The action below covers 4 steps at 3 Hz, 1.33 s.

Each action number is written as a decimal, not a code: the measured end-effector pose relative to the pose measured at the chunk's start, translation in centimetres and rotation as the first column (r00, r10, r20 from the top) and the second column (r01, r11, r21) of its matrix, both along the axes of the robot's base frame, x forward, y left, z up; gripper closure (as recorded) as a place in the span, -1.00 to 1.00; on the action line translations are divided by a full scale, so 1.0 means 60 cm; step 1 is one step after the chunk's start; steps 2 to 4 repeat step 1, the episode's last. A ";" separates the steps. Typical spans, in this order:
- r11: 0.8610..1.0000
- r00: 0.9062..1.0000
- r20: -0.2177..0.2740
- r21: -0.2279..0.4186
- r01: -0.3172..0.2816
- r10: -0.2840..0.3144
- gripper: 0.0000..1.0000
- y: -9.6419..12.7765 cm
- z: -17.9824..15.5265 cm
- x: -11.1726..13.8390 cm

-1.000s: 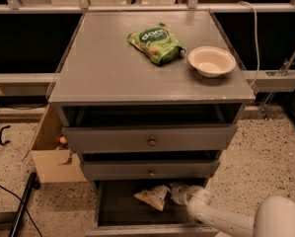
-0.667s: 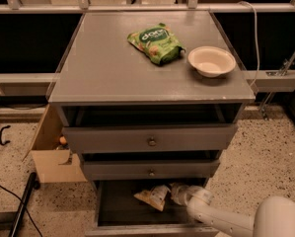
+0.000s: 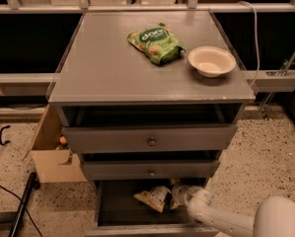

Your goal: Place brown chip bag into bottom drawer

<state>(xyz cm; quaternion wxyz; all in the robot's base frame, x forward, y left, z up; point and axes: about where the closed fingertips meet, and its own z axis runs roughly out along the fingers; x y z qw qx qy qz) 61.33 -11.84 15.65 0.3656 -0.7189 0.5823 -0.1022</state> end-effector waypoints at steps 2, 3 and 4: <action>1.000 1.000 0.000 0.000 0.000 0.000 -1.00 0.000 0.000 0.000; 1.000 1.000 0.000 0.000 0.000 0.000 -1.00 0.000 0.000 0.000; 1.000 1.000 0.000 0.000 0.000 0.000 -1.00 0.000 0.000 0.000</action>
Offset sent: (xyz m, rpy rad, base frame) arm 0.0000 0.0000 0.0000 0.0000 0.0000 0.0000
